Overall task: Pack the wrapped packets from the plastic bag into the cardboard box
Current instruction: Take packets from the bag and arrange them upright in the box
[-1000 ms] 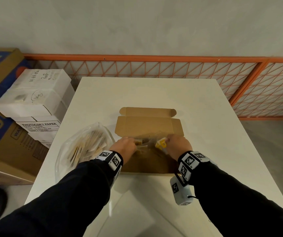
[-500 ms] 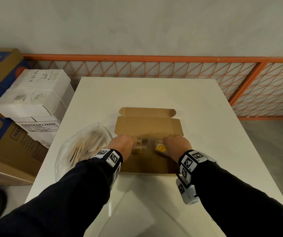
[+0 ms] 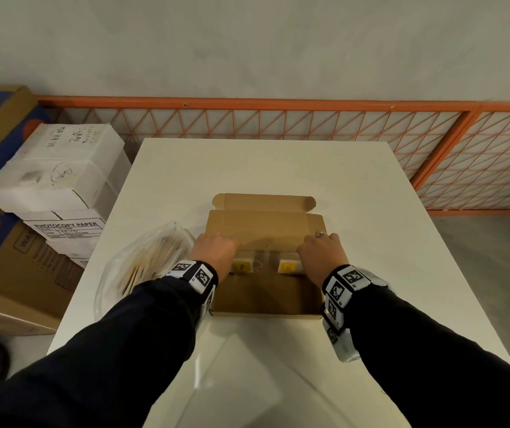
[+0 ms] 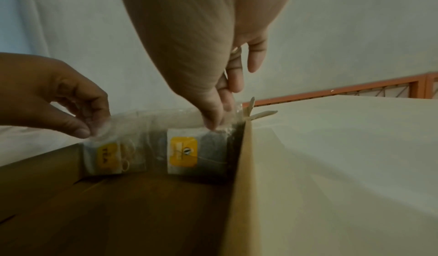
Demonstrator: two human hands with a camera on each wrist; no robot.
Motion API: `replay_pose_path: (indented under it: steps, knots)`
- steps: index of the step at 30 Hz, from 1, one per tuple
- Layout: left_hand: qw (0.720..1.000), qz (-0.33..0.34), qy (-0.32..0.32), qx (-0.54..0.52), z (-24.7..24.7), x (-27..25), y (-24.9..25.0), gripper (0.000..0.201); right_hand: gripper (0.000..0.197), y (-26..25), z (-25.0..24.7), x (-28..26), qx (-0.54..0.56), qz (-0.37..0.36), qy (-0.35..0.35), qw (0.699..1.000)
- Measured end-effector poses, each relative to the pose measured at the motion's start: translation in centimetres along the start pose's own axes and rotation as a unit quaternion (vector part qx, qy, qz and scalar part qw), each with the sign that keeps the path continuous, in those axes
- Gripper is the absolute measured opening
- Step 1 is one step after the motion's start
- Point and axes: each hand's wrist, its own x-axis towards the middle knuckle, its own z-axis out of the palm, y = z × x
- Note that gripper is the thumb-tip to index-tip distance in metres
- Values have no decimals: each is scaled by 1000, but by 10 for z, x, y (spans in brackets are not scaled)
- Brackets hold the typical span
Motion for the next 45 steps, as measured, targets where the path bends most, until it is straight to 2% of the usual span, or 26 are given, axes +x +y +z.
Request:
replay_pose_path:
  steps: [5, 10, 15, 18, 21, 23, 25, 27, 29, 32, 35, 41, 43, 45]
  knots:
    - [1000, -7, -12, -7, 1, 2, -1, 43, 27, 3, 1, -2, -5, -10, -7, 1000]
    - [1000, -11, -11, 20, 3, 2, -1, 33, 26, 5, 0, -2, -10, -6, 2, 1000]
    - [999, -29, -12, 7, -2, 1, -3, 37, 25, 6, 1, -5, 13, 16, 15, 1000]
    - [999, -27, 16, 6, -4, -2, -2, 35, 26, 5, 1, -9, 48, 34, 30, 998]
    - [997, 6, 57, -60, -1, -6, 3, 27, 27, 1, 4, -13, 92, 35, 59, 993]
    - [992, 36, 49, -113, 4, -9, 9, 18, 26, -6, 5, -15, 111, 9, 70, 991]
    - [986, 58, 18, -157, 14, -12, 14, 17, 31, -15, 8, -17, 130, -37, 26, 991]
    - [981, 54, -17, -184, 23, -14, 16, 18, 34, -24, 13, -20, 153, -64, -55, 985]
    - [982, 39, -60, -177, 31, -15, 16, 32, 42, -27, 20, -21, 174, -56, -113, 977]
    - [987, 17, -86, -138, 32, -18, 14, 43, 50, -25, 29, -19, 167, -15, -129, 977]
    - [990, -2, -69, -124, 32, -21, 15, 43, 48, -24, 34, -15, 152, 15, -123, 981]
    - [987, -26, -57, -151, 31, -24, 13, 39, 46, -19, 35, -16, 216, 48, -98, 970]
    - [978, -53, -15, -202, 25, -27, 8, 31, 38, -17, 32, -18, 236, 63, -76, 967]
    - [963, -93, 59, -246, 17, -30, -2, 21, 29, -16, 29, -22, 249, 69, -56, 964]
